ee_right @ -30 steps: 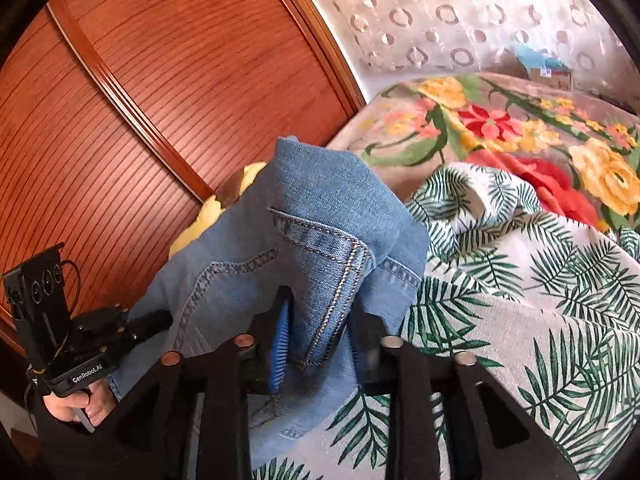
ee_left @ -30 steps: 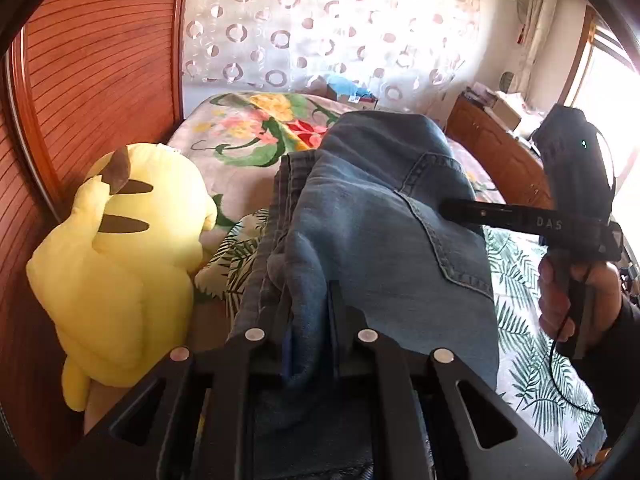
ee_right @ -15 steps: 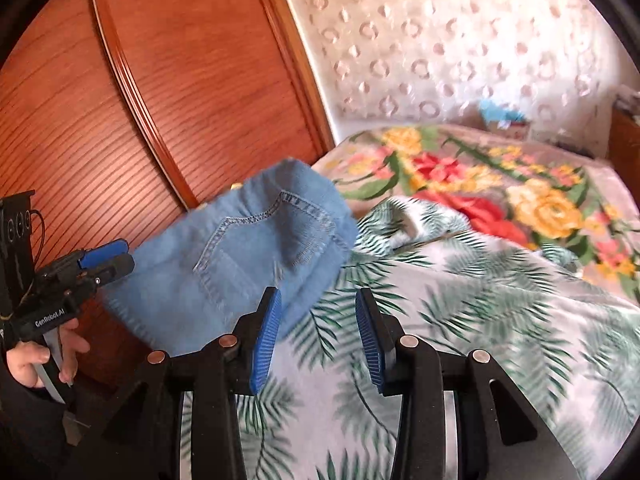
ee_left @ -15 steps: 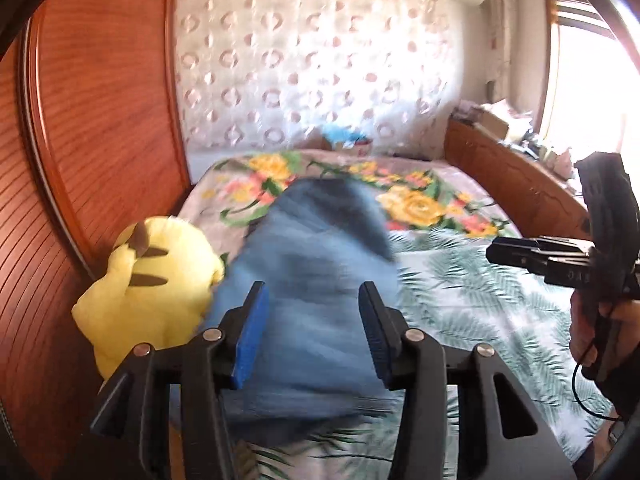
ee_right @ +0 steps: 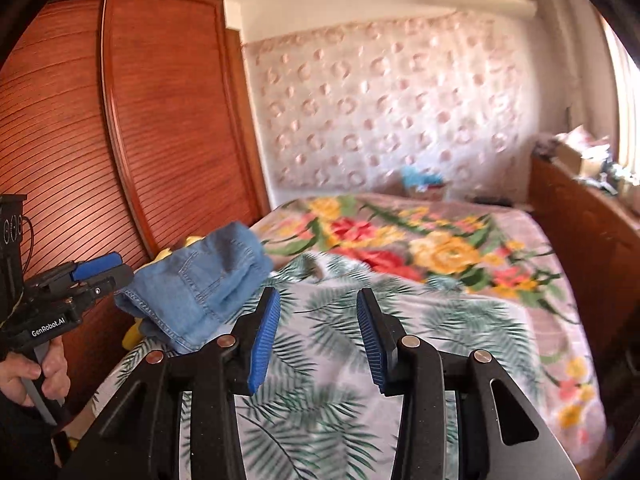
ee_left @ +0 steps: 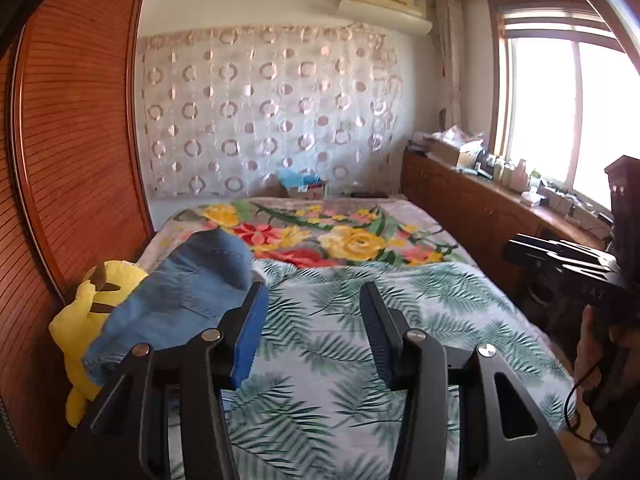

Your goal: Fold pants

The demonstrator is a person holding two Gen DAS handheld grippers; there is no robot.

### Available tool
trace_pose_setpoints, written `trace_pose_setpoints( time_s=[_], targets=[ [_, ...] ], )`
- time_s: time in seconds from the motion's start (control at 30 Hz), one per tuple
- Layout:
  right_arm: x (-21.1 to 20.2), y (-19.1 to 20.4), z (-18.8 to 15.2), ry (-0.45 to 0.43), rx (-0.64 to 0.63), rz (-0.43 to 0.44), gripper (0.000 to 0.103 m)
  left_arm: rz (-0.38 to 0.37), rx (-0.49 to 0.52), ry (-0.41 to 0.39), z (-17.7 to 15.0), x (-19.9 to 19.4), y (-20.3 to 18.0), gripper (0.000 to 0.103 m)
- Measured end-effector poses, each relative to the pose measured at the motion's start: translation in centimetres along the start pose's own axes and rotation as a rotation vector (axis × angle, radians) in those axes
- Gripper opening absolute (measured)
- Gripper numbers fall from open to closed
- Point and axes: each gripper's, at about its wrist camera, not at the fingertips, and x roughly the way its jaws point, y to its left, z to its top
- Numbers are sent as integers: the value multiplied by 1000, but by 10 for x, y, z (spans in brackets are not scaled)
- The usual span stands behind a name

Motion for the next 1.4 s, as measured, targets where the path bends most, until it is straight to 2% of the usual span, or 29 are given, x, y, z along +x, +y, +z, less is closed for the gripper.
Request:
trace_pose_setpoints(
  time_s=[0.23,0.47,0.67,1.4],
  targets=[
    [-76,0,-25,-67,26,-102,51,23,3,-35,-3,-22,-38,49],
    [-95,39,-51,-100,47,-148,54,67,-2,-38,-13,-38,-53,49],
    [-95,48,-54,-107,54,-160,55,65,7,-39,-19,-46,-57,49],
    [-90,41,-60,-120,37,-178,56,71,20,-50,-19,-58,-67,49]
  ],
)
